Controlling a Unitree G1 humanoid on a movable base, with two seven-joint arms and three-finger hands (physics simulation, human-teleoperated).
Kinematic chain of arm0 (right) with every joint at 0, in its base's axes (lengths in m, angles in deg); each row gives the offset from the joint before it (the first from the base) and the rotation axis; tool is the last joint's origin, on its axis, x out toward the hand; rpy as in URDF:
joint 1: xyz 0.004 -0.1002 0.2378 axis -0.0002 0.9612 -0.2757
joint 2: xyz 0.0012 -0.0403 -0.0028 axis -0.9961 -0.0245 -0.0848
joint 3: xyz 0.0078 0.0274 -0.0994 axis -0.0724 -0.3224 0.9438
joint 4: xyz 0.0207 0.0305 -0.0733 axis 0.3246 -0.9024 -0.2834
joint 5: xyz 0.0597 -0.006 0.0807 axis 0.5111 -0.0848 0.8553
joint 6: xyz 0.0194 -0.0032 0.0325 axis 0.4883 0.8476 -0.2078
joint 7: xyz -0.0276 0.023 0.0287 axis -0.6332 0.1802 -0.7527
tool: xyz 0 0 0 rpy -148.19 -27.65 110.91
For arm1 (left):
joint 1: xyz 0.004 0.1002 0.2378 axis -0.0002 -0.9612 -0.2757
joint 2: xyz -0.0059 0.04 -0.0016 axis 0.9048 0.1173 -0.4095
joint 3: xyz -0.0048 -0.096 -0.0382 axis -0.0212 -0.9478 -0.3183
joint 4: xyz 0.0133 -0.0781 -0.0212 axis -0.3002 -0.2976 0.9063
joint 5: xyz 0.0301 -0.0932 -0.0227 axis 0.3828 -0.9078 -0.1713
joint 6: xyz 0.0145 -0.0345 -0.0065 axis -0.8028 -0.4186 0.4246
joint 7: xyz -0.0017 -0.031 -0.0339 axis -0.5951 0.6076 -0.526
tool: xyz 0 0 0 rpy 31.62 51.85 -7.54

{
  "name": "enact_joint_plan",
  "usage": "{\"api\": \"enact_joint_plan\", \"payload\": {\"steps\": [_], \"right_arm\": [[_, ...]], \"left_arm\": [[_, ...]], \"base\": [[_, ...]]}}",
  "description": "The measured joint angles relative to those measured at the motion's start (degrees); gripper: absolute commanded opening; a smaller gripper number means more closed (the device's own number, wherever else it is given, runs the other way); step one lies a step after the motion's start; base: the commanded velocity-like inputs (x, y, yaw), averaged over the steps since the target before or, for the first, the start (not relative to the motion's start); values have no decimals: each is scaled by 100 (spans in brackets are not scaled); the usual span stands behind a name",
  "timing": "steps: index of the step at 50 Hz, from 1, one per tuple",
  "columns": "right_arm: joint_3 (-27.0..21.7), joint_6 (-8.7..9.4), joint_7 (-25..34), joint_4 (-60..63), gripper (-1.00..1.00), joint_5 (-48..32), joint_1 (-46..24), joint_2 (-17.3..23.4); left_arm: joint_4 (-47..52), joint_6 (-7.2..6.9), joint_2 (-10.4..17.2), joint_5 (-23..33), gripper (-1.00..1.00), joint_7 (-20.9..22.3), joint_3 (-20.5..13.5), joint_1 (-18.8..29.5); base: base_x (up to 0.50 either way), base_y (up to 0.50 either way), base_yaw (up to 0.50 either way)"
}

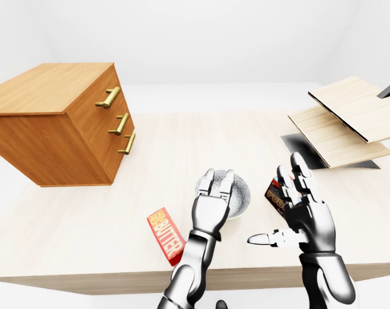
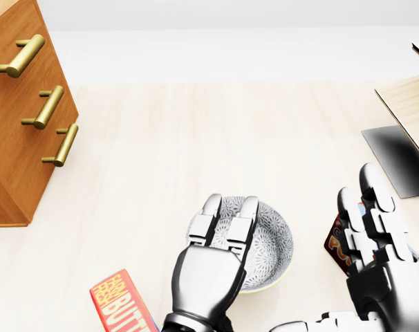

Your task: Close the top drawer of the cabinet and put the bowl on top of it.

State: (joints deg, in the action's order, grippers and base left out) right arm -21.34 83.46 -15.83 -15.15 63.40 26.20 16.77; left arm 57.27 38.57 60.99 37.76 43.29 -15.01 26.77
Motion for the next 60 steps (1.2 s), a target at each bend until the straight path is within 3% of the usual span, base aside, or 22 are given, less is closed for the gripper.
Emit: {"api": "enact_joint_plan", "payload": {"steps": [18,19,20,47,60], "right_arm": [[-3,-15,7,-2,100,5,8,-3],[-4,-15,8,-1,100,5,9,-3],[-4,-14,8,1,100,5,9,-4],[-34,-15,30,67,100,88,32,-26],[-9,-35,26,68,100,93,46,-24]], "left_arm": [[-352,0,-60,14,100,-62,-134,150],[-368,0,-62,11,-87,-67,-141,158],[-380,0,-65,8,-100,-75,-148,165],[-386,0,-45,-174,-100,33,-188,158],[346,0,16,-290,-100,458,-222,137]], "base": [[0,0,0],[0,0,0],[0,0,0],[0,0,0],[0,0,0]]}}
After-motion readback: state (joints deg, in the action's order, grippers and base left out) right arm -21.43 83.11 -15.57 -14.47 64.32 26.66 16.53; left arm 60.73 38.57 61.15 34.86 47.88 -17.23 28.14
